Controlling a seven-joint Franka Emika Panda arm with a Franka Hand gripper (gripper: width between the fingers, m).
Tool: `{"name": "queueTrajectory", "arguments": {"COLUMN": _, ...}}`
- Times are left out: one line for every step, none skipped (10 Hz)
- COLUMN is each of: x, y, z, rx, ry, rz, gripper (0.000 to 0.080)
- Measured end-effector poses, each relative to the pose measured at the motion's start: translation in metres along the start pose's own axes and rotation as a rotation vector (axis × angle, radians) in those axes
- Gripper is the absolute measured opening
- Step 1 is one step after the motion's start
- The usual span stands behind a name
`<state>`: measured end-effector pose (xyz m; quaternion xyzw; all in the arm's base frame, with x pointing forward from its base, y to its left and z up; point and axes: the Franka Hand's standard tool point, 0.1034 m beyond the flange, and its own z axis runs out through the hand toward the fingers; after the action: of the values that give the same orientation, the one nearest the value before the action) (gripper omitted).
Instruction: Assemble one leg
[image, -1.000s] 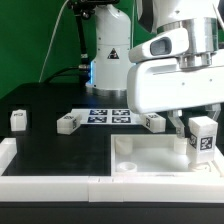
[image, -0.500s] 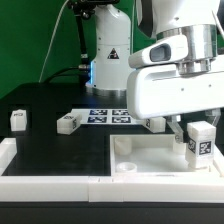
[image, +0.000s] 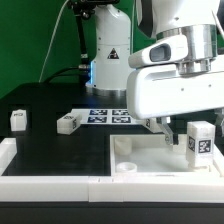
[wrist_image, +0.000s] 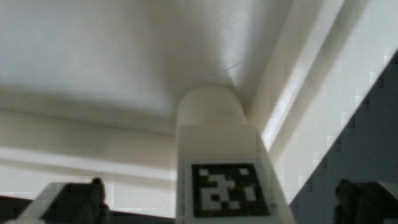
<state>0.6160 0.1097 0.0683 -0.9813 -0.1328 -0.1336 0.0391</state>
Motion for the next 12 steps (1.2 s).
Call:
{"name": "queueTrajectory", "arguments": {"x": 0.0, "y": 0.0, "z": 0.0, "rx": 0.0, "ry": 0.0, "rz": 0.0, "gripper": 0.0648}}
{"name": "queueTrajectory", "arguments": {"x": 0.001, "y": -0.001, "z": -0.001, "rx": 0.0, "ry": 0.002, "rz": 0.009, "gripper": 0.0648}}
{"name": "queueTrajectory", "arguments": {"x": 0.006, "y": -0.003, "z": -0.008, "rx": 0.0, "ry": 0.012, "rz": 0.048, "gripper": 0.0649}}
{"name": "queueTrajectory", "arguments": {"x": 0.011, "y": -0.005, "z": -0.015, "rx": -0.001, "ry": 0.021, "rz": 0.084, "gripper": 0.0649}}
{"name": "queueTrajectory", "arguments": {"x": 0.013, "y": -0.003, "z": -0.017, "rx": -0.001, "ry": 0.026, "rz": 0.115, "gripper": 0.0649}}
{"name": "queueTrajectory", "arguments": {"x": 0.015, "y": -0.001, "z": -0.018, "rx": -0.003, "ry": 0.029, "rz": 0.127, "gripper": 0.0649}}
{"name": "queueTrajectory", "arguments": {"x": 0.014, "y": -0.002, "z": -0.017, "rx": -0.003, "ry": 0.028, "rz": 0.123, "gripper": 0.0649}}
{"name": "queueTrajectory", "arguments": {"x": 0.014, "y": -0.002, "z": -0.017, "rx": -0.003, "ry": 0.028, "rz": 0.123, "gripper": 0.0649}}
{"name": "queueTrajectory", "arguments": {"x": 0.014, "y": -0.002, "z": -0.017, "rx": -0.003, "ry": 0.027, "rz": 0.123, "gripper": 0.0649}}
{"name": "queueTrajectory", "arguments": {"x": 0.014, "y": -0.002, "z": -0.017, "rx": -0.003, "ry": 0.027, "rz": 0.123, "gripper": 0.0649}}
{"name": "queueTrajectory", "arguments": {"x": 0.013, "y": -0.002, "z": -0.016, "rx": -0.001, "ry": 0.017, "rz": 0.123, "gripper": 0.0649}}
{"name": "queueTrajectory", "arguments": {"x": 0.011, "y": -0.004, "z": -0.016, "rx": 0.006, "ry": -0.026, "rz": 0.123, "gripper": 0.0649}}
